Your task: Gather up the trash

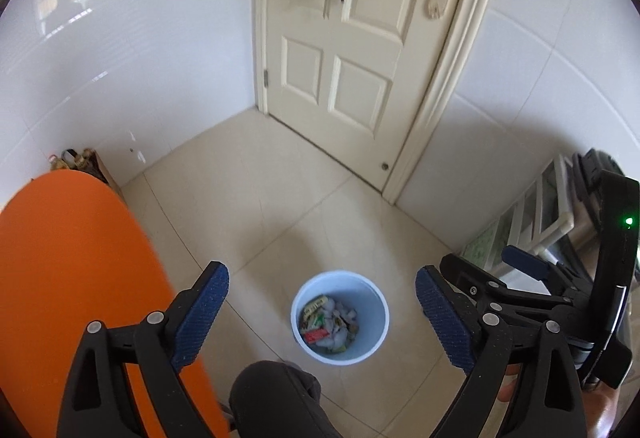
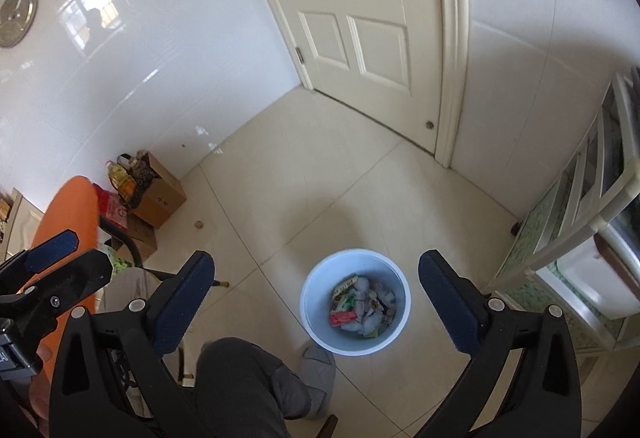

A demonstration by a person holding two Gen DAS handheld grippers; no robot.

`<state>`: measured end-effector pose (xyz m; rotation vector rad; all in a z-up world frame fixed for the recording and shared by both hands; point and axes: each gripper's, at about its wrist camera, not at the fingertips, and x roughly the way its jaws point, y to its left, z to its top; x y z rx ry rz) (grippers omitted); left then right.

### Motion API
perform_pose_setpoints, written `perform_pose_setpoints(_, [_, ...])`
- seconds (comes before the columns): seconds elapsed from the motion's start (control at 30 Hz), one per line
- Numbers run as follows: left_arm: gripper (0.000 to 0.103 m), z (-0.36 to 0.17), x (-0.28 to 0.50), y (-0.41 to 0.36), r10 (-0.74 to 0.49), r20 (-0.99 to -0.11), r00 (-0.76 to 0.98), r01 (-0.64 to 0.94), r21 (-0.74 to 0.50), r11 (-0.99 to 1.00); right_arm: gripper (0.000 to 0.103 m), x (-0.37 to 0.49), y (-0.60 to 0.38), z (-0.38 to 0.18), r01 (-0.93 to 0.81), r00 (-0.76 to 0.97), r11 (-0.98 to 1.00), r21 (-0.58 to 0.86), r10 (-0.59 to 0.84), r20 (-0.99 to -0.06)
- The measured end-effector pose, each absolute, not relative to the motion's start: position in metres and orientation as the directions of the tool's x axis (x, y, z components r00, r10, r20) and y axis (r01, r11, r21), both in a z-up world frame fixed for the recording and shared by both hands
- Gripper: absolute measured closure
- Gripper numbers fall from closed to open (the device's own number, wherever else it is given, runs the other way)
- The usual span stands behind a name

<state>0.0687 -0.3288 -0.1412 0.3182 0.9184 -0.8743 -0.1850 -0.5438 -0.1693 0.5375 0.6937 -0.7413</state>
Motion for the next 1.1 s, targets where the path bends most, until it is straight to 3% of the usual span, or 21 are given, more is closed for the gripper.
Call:
perform_pose_setpoints(0.47, [0.001,-0.044,0.005,-0.122,-0.552,-0.594,0.585,0.601,-0.140,0.787,0.000,-0.134,-0.397,-0.057,0.571,0.717,0.812,0.120,-0.422,-0.554])
perform_pose_setpoints(0.8, [0.001,0.008,-0.086,0.034,-0.340,-0.446,0.828,0.335,-0.093,0.938,0.000,-0.089,-0.257,-0.003,0.361,0.853,0.930,0.063,-0.302,-0.426])
perform_pose_setpoints(1.1, [0.001,0.011,-0.177,0.104,-0.156,-0.388,0.908,0.144,-0.058,0.988,0.000,-0.068,-0.175,0.007,0.213,0.901,0.977,0.007,-0.193,-0.388])
